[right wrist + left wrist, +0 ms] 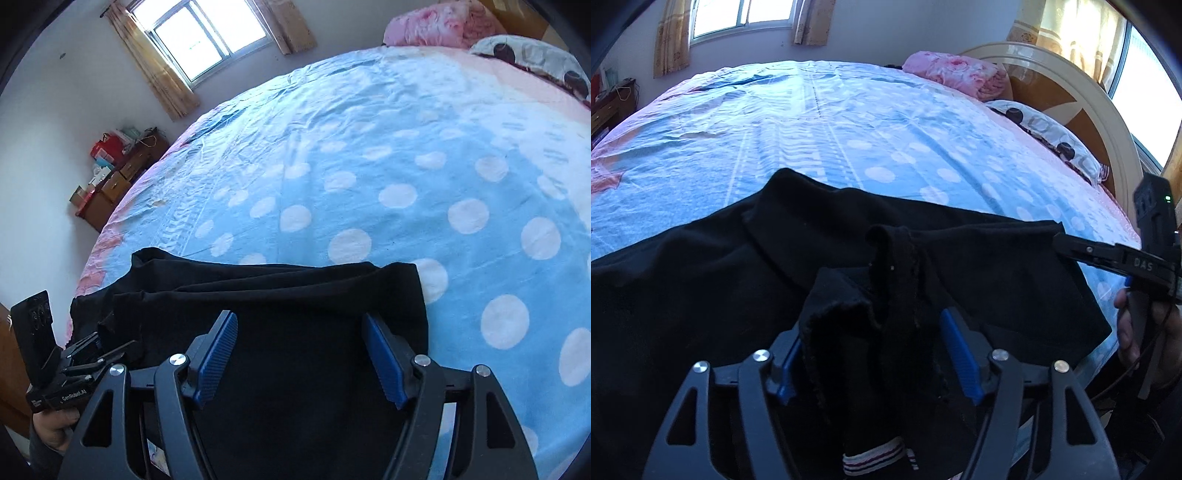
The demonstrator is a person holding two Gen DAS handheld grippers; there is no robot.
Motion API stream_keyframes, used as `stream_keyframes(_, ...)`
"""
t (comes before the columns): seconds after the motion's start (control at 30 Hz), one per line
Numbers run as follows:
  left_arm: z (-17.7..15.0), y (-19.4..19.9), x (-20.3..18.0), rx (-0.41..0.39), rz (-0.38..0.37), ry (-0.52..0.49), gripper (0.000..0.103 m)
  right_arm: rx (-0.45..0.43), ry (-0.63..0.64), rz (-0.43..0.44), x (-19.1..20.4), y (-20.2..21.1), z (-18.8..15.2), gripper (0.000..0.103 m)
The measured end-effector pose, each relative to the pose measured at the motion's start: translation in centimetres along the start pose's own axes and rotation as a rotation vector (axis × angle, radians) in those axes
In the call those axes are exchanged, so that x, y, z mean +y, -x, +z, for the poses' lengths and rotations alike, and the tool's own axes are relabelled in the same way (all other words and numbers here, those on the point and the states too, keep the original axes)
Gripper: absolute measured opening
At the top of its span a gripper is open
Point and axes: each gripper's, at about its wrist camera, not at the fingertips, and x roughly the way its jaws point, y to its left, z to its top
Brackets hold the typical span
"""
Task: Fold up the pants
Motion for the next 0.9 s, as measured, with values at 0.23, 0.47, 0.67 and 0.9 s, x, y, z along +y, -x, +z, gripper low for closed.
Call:
stream_keyframes(0.23,0.0,1.8,1.6,-0.060,0.030,0.041,0.087,-0.060,0.132,0.031,5.6,2.1,-1.2,0.071)
stream_keyframes(0.47,-0.6,5.3,6.1,-0.147,0.121,0.118,0.096,0.037,0.308,0.194,12.6,-1.0,-4.0,0.071)
stream_keyframes(0.67,-2.4,7.6,10.5,-0.182,0.169,0.232,0.096,0.105,0.343,0.266,15.6,-3.3,-5.3,0.071)
stream_keyframes(0.9,-3.4,7.7,11.4,-0.183,0.153,0.266,0.096,0.171,0.400,0.169,18.1,-6.5,-5.6,0.012)
